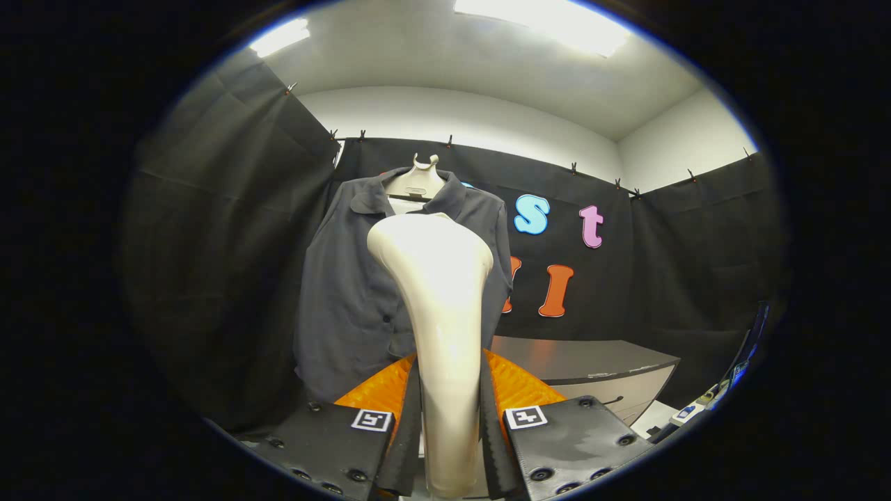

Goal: Iron the clothes twice with a garment steamer, once on the left side and once on the right side.

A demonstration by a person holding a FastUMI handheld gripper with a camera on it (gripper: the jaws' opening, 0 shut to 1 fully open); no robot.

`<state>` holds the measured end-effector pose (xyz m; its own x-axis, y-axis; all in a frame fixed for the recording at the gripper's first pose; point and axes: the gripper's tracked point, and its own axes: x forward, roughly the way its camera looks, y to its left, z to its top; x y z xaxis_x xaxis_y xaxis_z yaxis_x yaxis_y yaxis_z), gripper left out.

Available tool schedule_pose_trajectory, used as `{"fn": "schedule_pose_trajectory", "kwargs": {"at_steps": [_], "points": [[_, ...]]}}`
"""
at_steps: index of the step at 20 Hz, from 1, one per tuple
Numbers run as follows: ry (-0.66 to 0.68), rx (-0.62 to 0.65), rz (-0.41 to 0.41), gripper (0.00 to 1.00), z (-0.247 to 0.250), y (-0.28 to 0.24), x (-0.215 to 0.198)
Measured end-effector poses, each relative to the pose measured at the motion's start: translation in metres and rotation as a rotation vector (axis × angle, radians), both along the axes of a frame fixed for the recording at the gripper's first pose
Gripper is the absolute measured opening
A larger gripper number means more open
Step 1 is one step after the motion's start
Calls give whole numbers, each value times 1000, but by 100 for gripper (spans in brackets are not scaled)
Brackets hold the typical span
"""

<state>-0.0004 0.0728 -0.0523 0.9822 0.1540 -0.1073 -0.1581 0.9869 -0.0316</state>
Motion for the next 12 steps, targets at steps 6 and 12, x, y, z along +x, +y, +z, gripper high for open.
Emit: {"fn": "schedule_pose_trajectory", "kwargs": {"at_steps": [6,12], "points": [[-14,9,-32,45,8,-26,6],[-29,22,-46,45,14,-40,8]]}}
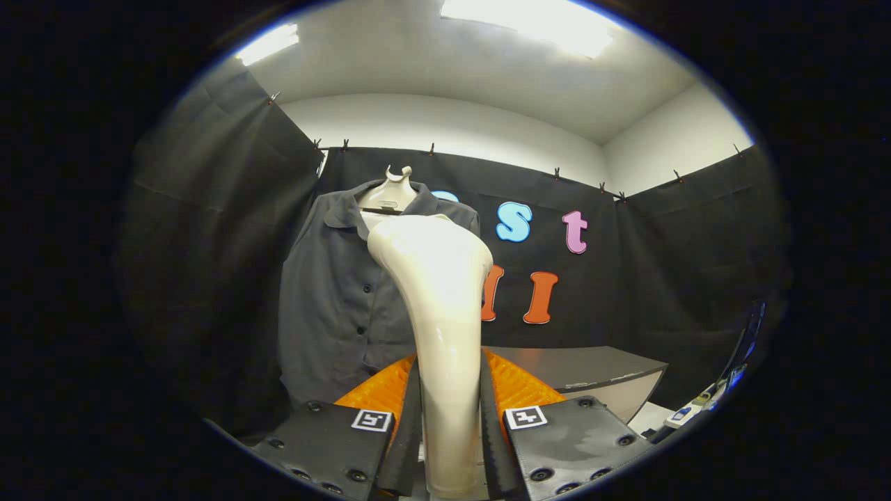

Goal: Iron the clothes twice with a garment steamer, once on the left side and once on the right side.

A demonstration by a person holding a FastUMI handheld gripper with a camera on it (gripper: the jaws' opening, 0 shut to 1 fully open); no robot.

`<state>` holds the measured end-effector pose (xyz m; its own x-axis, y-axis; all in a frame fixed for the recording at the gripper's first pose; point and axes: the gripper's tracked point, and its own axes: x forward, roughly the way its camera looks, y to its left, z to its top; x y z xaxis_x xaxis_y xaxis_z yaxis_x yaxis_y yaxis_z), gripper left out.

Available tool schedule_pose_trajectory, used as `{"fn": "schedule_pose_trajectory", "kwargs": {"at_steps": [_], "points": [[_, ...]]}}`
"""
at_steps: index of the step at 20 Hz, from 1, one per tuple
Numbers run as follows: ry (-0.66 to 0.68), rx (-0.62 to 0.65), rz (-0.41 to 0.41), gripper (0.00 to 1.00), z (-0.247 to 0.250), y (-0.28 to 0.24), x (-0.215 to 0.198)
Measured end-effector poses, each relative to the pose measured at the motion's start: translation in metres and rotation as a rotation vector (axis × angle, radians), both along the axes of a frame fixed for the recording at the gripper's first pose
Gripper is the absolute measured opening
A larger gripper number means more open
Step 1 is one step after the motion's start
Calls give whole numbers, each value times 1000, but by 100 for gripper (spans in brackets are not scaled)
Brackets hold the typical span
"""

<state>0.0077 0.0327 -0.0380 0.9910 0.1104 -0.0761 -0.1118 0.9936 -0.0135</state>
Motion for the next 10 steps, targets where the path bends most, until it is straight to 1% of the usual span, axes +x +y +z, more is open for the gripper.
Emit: {"fn": "schedule_pose_trajectory", "kwargs": {"at_steps": [10], "points": [[-18,16,-4,45,8,-11,-3]]}}
